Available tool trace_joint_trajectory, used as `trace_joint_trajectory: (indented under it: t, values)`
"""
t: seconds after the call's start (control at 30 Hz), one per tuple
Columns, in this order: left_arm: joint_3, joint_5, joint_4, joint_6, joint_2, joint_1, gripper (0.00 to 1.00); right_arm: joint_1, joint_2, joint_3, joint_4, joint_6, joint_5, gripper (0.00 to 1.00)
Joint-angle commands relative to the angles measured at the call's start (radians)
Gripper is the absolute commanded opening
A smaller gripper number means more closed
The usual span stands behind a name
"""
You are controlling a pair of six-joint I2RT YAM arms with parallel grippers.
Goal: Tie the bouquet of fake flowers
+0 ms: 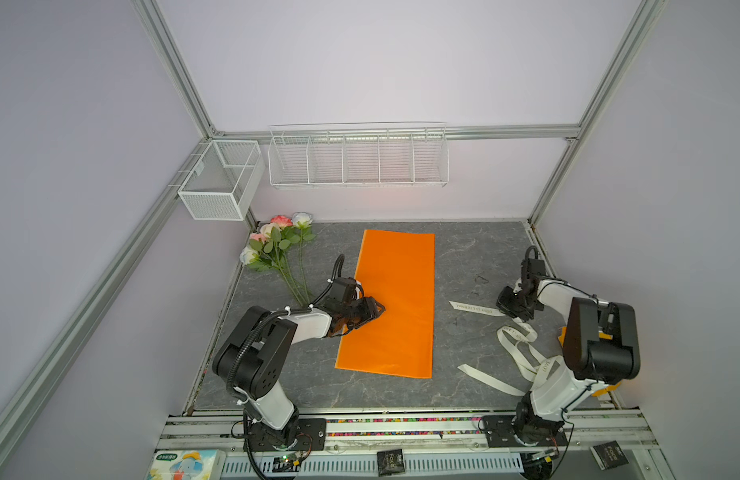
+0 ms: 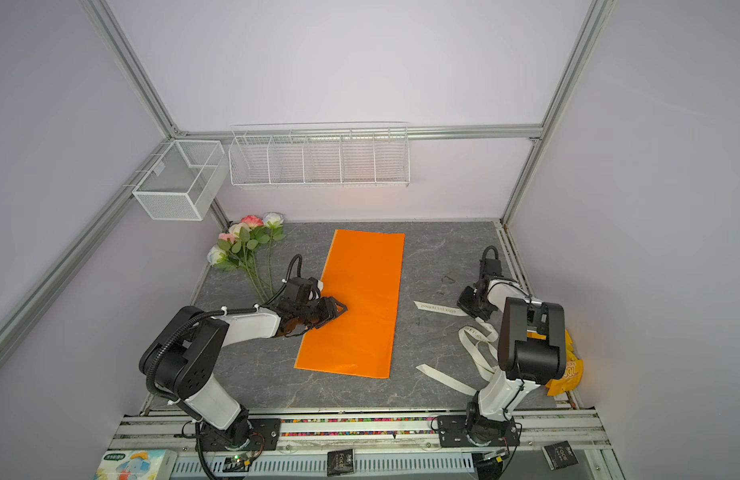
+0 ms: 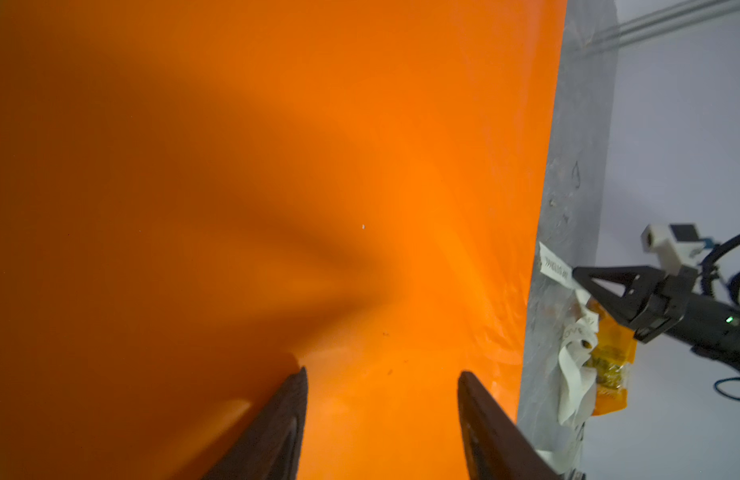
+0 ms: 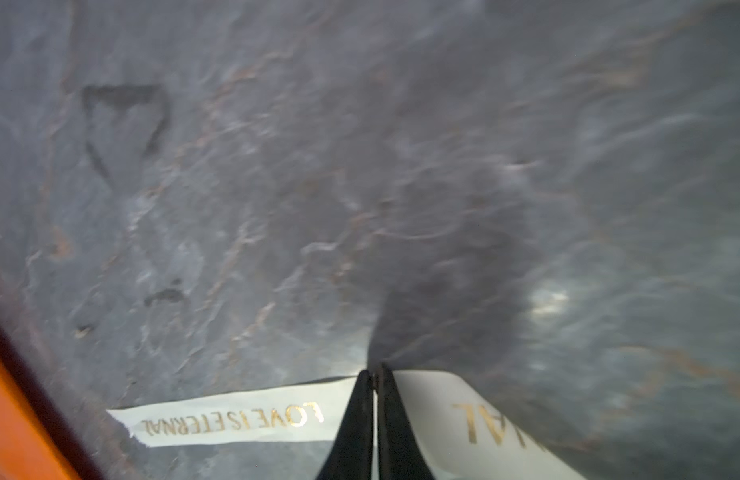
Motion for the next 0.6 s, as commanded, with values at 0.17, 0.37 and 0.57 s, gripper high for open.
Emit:
trace_joint_trajectory:
  t: [0.17,0.37,0.57]
  values:
    - [-0.087,-0.185,0.055,-0.276,0.005,-0.082,0.59,0.044,-0.273,0.037,-0.049,-0.120,-0.058,0.28]
    - [-0.018,-0.295,0.063,-0.338,-0.005,-0.222,0.60,0.318,-0.437,-0.018,-0.045,-0.114,-0.135,0.43]
    - [0.022,-0.450,-0.241,-0.166,-0.264,-0.231,0.64,0.680,-0.435,-0.058,0.001,-0.020,-0.112,0.46]
